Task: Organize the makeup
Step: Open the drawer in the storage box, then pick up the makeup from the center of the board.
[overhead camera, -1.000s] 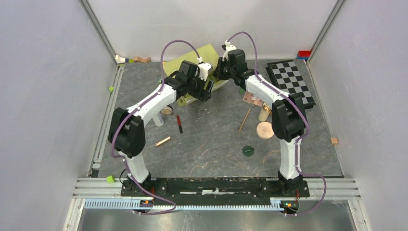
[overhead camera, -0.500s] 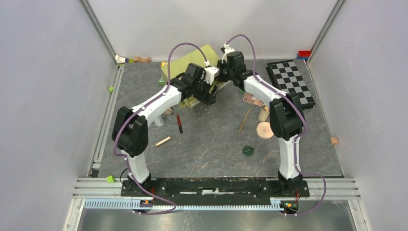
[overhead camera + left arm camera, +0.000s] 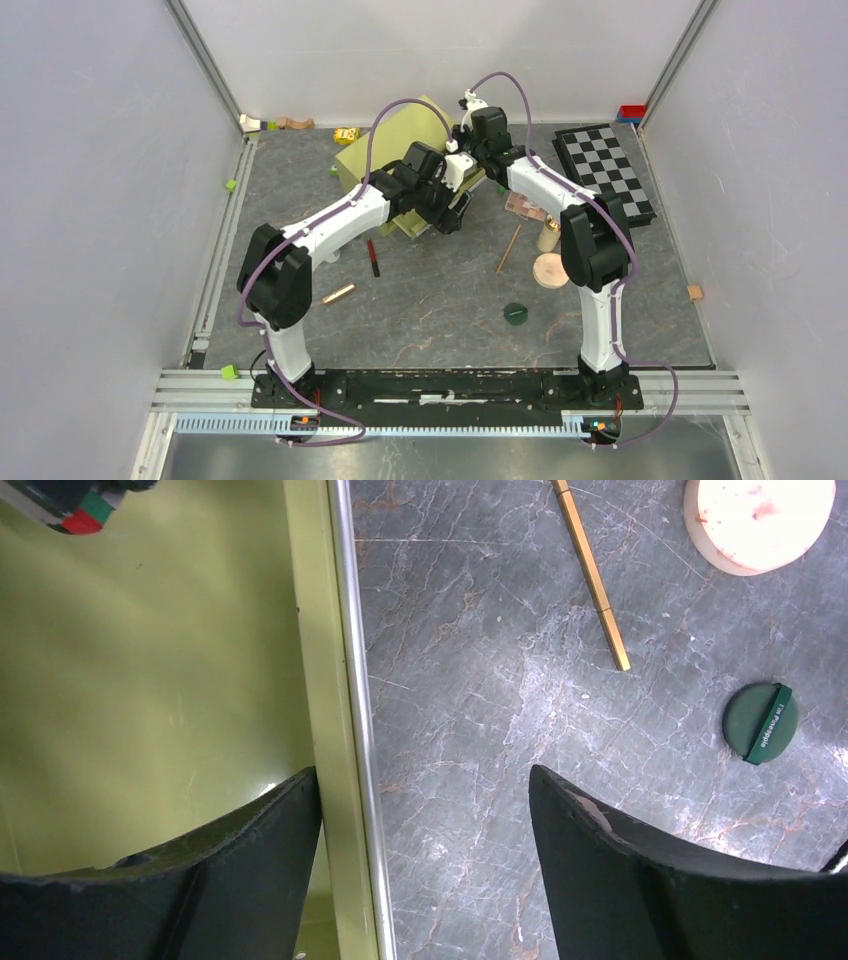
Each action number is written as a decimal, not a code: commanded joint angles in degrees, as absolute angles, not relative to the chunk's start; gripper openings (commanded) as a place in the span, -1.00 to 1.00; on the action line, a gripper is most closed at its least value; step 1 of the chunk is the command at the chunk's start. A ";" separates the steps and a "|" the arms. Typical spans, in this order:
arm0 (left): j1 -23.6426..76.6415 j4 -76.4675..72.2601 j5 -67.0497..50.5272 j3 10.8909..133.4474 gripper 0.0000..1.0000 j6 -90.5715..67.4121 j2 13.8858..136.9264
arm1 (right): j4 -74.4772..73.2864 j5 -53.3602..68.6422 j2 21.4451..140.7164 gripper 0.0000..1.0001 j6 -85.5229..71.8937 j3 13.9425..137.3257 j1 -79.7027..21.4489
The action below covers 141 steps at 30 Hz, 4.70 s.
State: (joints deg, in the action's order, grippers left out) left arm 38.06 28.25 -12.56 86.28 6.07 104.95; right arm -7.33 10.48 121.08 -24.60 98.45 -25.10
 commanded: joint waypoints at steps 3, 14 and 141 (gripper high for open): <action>39.19 30.23 -12.84 86.31 0.65 7.12 100.40 | -5.16 9.73 118.91 -0.81 -24.36 99.18 -25.02; 39.20 28.48 -9.87 87.54 0.79 4.26 98.08 | -8.75 1.94 111.55 -0.80 -21.38 96.32 -24.95; 29.71 33.40 34.14 52.13 1.00 -10.56 41.55 | -11.59 -1.72 115.10 0.05 -8.11 100.08 -43.86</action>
State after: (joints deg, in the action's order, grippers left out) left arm 30.06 34.24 33.98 52.10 -8.29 41.63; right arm -14.22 -4.97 112.75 -7.62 94.61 -43.51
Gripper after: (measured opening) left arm 0.996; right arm 0.527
